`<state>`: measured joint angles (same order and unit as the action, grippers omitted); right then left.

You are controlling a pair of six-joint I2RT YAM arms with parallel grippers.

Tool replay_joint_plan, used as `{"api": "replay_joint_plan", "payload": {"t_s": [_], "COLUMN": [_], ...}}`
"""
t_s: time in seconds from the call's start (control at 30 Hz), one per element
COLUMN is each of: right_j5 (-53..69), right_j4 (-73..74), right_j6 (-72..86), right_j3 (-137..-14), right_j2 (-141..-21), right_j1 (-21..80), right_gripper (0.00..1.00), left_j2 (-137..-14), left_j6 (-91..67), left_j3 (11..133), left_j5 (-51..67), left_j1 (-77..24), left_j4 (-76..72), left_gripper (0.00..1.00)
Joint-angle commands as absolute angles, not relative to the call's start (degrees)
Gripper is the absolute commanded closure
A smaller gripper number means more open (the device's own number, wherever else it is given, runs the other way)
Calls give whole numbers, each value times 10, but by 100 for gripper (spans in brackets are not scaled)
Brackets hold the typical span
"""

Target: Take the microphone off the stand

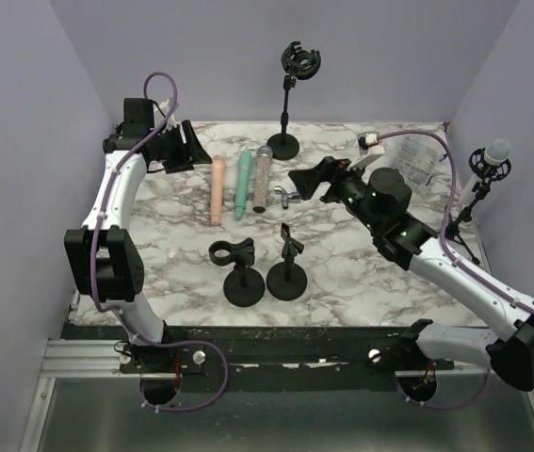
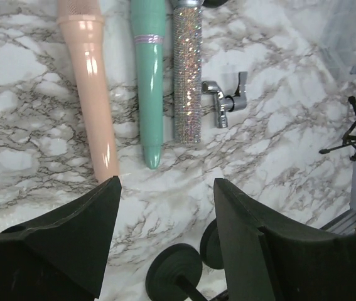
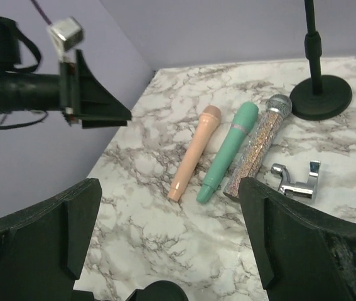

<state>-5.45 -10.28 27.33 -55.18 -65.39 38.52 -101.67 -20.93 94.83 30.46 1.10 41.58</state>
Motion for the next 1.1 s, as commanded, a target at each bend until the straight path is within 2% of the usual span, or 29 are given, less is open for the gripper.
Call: {"api": "replay_joint_plan", "payload": {"t_s": [0.0, 0.43, 0.83, 0.93, 1.07], "right_j5": [-42, -75, -72, -73, -64], "right_j4": [-87, -130, -212, -220, -200], "right_j6": [286, 470, 544, 549, 557], "right_j3": [-591, -723, -940, -1002, -1103], "right_j2": [-700, -891, -1112, -1167, -1241], "right_j1": [378, 299, 230, 225, 224], "right_gripper": [0, 0, 0, 0, 0], "left_j2": [-951, -877, -875, -869, -859], "left_j6": [-226, -256, -284, -284, -286], "left_j3": [912, 873, 863, 861, 852], "left_j5": [343, 366, 413, 418, 426], "left_j1": [2, -76, -76, -75, -74], "left_j4": [368, 313, 287, 283, 270], "left_gripper": [37, 37, 38, 34, 17]}}
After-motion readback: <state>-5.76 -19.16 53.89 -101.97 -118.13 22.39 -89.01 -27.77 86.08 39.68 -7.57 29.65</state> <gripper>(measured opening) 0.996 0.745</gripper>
